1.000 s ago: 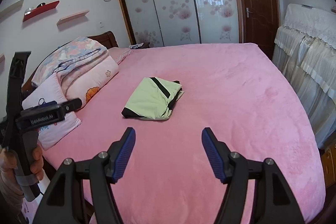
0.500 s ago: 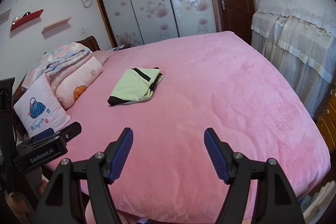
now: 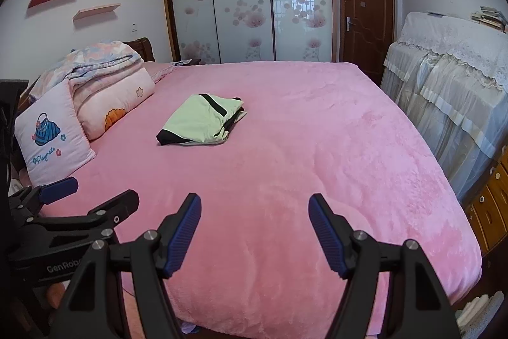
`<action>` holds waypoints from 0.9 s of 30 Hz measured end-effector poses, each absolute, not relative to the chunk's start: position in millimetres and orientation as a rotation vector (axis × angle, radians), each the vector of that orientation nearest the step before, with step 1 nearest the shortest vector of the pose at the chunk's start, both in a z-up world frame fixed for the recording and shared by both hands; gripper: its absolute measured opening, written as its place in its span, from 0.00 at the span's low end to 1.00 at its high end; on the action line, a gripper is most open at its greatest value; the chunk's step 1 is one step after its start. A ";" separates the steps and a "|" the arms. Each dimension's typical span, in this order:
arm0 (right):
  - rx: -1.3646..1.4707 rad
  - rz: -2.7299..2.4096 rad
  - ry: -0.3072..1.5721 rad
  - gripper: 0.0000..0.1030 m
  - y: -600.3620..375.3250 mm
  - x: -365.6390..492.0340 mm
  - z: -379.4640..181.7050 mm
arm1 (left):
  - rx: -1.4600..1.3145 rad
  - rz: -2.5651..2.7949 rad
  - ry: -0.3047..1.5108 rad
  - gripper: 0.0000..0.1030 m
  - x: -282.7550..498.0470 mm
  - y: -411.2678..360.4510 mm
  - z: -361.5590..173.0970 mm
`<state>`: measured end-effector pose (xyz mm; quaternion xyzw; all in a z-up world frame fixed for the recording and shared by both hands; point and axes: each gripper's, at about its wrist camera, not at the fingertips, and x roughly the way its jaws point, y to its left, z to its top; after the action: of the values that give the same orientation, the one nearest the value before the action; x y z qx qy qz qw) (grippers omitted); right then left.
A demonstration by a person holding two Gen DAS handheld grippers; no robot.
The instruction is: Fold large clothes
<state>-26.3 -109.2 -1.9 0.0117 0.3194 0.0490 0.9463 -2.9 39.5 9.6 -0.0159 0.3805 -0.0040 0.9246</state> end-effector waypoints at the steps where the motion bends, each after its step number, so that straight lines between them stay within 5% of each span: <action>1: 0.025 0.101 0.654 0.68 -108.7 -25.8 -2.9 | -0.035 -0.006 0.784 0.99 -2.1 40.0 8.9; 27: 0.062 0.109 0.673 0.69 -114.6 -23.1 -8.3 | -0.048 -0.001 0.818 0.99 3.3 37.2 4.3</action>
<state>-23.1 -114.6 -8.3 0.0303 0.3301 0.0533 0.9419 3.3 37.2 4.3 -0.0232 0.3978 -0.0007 0.9172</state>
